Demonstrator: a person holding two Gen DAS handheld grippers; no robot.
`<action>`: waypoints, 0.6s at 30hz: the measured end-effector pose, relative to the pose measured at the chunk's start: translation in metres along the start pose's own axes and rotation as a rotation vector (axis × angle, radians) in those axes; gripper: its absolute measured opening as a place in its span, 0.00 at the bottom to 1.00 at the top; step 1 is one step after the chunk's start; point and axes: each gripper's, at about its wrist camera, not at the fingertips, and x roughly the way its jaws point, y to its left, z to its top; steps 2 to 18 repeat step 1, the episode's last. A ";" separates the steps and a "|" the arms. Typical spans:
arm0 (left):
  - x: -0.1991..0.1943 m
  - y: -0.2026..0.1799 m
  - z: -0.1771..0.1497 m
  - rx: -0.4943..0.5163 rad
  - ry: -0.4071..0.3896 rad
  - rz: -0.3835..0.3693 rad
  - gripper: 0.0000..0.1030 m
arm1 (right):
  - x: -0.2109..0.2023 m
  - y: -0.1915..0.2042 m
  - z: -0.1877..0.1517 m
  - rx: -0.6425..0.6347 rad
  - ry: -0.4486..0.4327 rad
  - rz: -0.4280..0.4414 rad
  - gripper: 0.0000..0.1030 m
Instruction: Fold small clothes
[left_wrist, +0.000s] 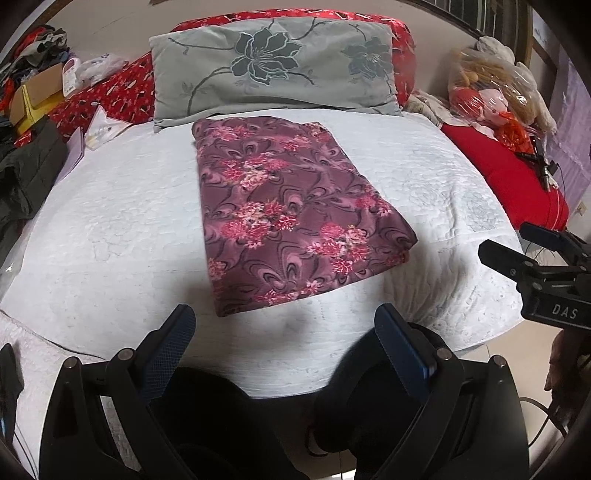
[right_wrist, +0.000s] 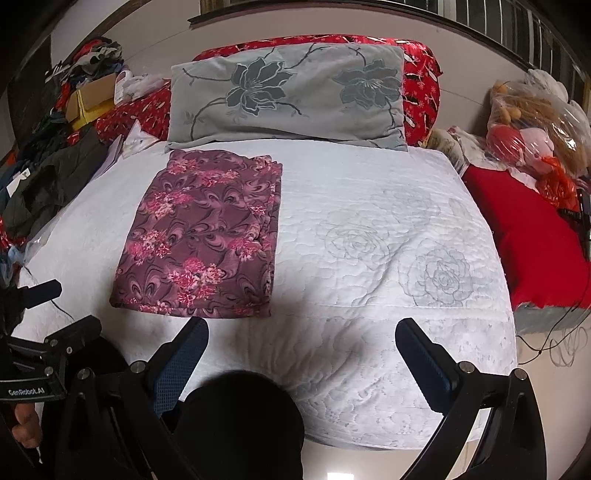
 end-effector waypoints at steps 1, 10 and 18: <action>0.000 -0.001 0.000 0.002 0.001 0.001 0.96 | 0.000 0.000 0.000 0.000 0.000 0.000 0.99; 0.000 -0.001 0.000 0.002 0.001 0.001 0.96 | 0.000 0.000 0.000 0.000 0.000 0.000 0.99; 0.000 -0.001 0.000 0.002 0.001 0.001 0.96 | 0.000 0.000 0.000 0.000 0.000 0.000 0.99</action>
